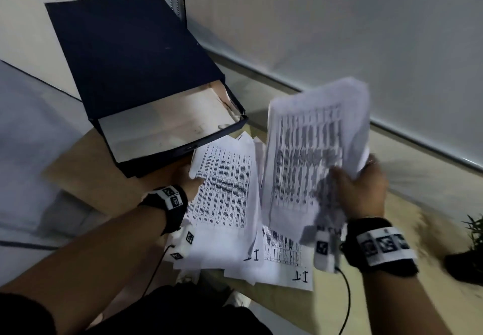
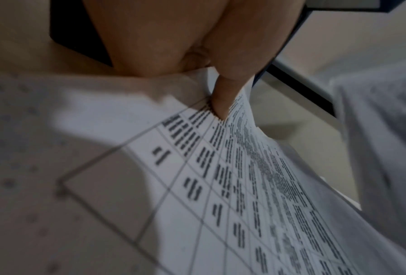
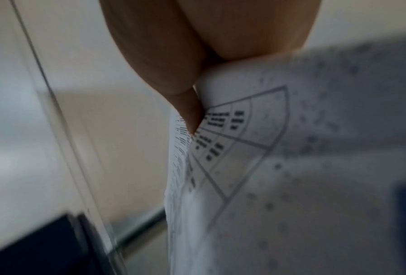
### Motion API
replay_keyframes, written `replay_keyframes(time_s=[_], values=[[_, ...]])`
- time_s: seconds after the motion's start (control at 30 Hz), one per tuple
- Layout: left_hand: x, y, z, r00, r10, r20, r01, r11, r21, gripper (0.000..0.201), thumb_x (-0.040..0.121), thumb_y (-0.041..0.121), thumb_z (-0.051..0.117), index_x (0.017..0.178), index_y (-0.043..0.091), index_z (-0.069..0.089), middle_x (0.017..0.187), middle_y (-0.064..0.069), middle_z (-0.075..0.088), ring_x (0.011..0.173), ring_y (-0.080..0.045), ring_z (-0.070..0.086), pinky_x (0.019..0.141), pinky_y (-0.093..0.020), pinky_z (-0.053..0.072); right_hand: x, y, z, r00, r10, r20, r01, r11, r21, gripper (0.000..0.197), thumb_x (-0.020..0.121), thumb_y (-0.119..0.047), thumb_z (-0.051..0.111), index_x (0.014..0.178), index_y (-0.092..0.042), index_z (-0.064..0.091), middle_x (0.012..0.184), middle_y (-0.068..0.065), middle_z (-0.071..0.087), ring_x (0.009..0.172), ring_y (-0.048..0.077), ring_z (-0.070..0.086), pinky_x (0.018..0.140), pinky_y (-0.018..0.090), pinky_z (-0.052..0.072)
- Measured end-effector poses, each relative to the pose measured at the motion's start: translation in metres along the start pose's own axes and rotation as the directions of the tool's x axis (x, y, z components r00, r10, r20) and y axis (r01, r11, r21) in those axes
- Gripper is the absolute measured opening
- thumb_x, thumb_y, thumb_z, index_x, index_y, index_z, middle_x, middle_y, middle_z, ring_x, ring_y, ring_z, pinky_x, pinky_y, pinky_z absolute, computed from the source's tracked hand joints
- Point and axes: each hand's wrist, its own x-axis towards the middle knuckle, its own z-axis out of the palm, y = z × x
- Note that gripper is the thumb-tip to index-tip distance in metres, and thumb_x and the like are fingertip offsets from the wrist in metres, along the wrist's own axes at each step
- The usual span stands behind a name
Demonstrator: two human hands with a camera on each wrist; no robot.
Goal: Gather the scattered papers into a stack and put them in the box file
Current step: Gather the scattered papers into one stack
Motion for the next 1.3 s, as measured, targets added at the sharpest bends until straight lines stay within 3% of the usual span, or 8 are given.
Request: replay_keyframes(time_s=[0.1, 0.27, 0.4, 0.53, 0.67, 0.9, 1.1, 1.3], values=[[-0.003, 0.007, 0.01, 1.0, 0.011, 0.016, -0.011, 0.999, -0.031, 0.057, 0.083, 0.017, 0.071, 0.133, 0.002, 0.049, 0.129, -0.014, 0.057, 0.117, -0.033, 0.057, 0.094, -0.035, 0.046, 0.014, -0.007, -0.017, 0.997, 0.062, -0.043, -0.055, 0.99, 0.133, 0.039, 0.078, -0.012, 0.077, 0.114, -0.005, 0.064, 0.093, 0.006, 0.066, 0.081, 0.016, 0.064, 0.064, 0.017, 0.046], [0.043, -0.041, 0.051, 0.994, 0.054, 0.099, -0.059, 0.997, 0.04, 0.077, 0.072, 0.049, 0.07, 0.138, 0.016, 0.045, 0.142, -0.007, 0.051, 0.125, -0.026, 0.053, 0.104, -0.041, 0.045, 0.007, 0.032, 0.028, 0.947, 0.289, 0.143, -0.291, 0.957, -0.01, 0.037, 0.074, -0.021, 0.081, 0.098, 0.004, 0.068, 0.075, 0.012, 0.068, 0.067, 0.024, 0.067, 0.056, 0.023, 0.049], [-0.01, 0.008, 0.03, 0.995, 0.024, 0.1, -0.027, 0.999, 0.027, 0.052, 0.093, 0.037, 0.053, 0.128, -0.001, 0.049, 0.138, -0.019, 0.049, 0.128, -0.03, 0.047, 0.107, -0.034, 0.037, -0.014, 0.068, 0.082, 0.854, 0.403, 0.327, -0.366, 0.915, -0.172, 0.05, 0.079, -0.023, 0.073, 0.124, -0.004, 0.059, 0.112, 0.017, 0.069, 0.102, 0.033, 0.067, 0.086, 0.033, 0.051], [-0.019, 0.012, 0.027, 0.988, -0.035, 0.15, 0.024, 0.997, 0.072, 0.077, 0.089, 0.062, 0.039, 0.142, 0.007, 0.032, 0.153, -0.008, 0.033, 0.14, -0.027, 0.035, 0.112, -0.035, 0.031, -0.034, 0.069, 0.115, 0.82, 0.385, 0.422, -0.272, 0.913, -0.305, 0.057, 0.096, -0.012, 0.05, 0.15, -0.008, 0.033, 0.141, 0.024, 0.051, 0.126, 0.04, 0.052, 0.101, 0.037, 0.042], [-0.018, 0.013, 0.034, 0.992, 0.043, 0.123, -0.069, 0.974, 0.214, 0.076, 0.089, 0.047, 0.056, 0.146, 0.008, 0.024, 0.156, -0.005, 0.029, 0.138, -0.024, 0.037, 0.104, -0.026, 0.037, -0.053, 0.05, 0.138, 0.795, 0.307, 0.523, -0.131, 0.929, -0.347, 0.048, 0.099, -0.008, 0.041, 0.146, -0.003, 0.036, 0.135, 0.024, 0.056, 0.122, 0.038, 0.056, 0.099, 0.036, 0.045], [-0.006, -0.01, 0.003, 0.998, 0.043, 0.053, -0.041, 0.999, -0.035, 0.049, 0.084, 0.016, 0.069, 0.13, 0.008, 0.051, 0.127, -0.015, 0.06, 0.111, -0.034, 0.062, 0.092, -0.044, 0.052, -0.06, 0.079, 0.118, 0.834, 0.492, 0.25, -0.348, 0.82, -0.454, 0.065, 0.086, -0.046, 0.063, 0.137, -0.009, 0.047, 0.142, 0.016, 0.042, 0.128, 0.039, 0.041, 0.103, 0.048, 0.038], [-0.008, -0.018, -0.031, 0.999, 0.029, -0.038, -0.028, 1.0, 0.014, 0.043, 0.087, 0.015, 0.066, 0.125, -0.001, 0.054, 0.119, -0.014, 0.061, 0.104, -0.028, 0.058, 0.083, -0.027, 0.038, -0.075, 0.083, 0.129, 0.835, 0.521, 0.178, -0.33, 0.732, -0.595, 0.107, 0.059, -0.064, 0.078, 0.142, -0.014, 0.033, 0.142, 0.013, 0.034, 0.127, 0.036, 0.034, 0.1, 0.05, 0.036], [-0.006, -0.027, -0.037, 1.0, 0.015, -0.012, -0.015, 1.0, 0.002, 0.051, 0.087, 0.022, 0.067, 0.13, 0.0, 0.05, 0.115, -0.014, 0.065, 0.1, -0.029, 0.062, 0.081, -0.02, 0.049, -0.075, 0.08, 0.135, 0.831, 0.521, 0.195, -0.327, 0.741, -0.587, 0.127, 0.055, -0.065, 0.08, 0.152, -0.01, 0.019, 0.143, 0.015, 0.032, 0.13, 0.035, 0.033, 0.104, 0.052, 0.034]])
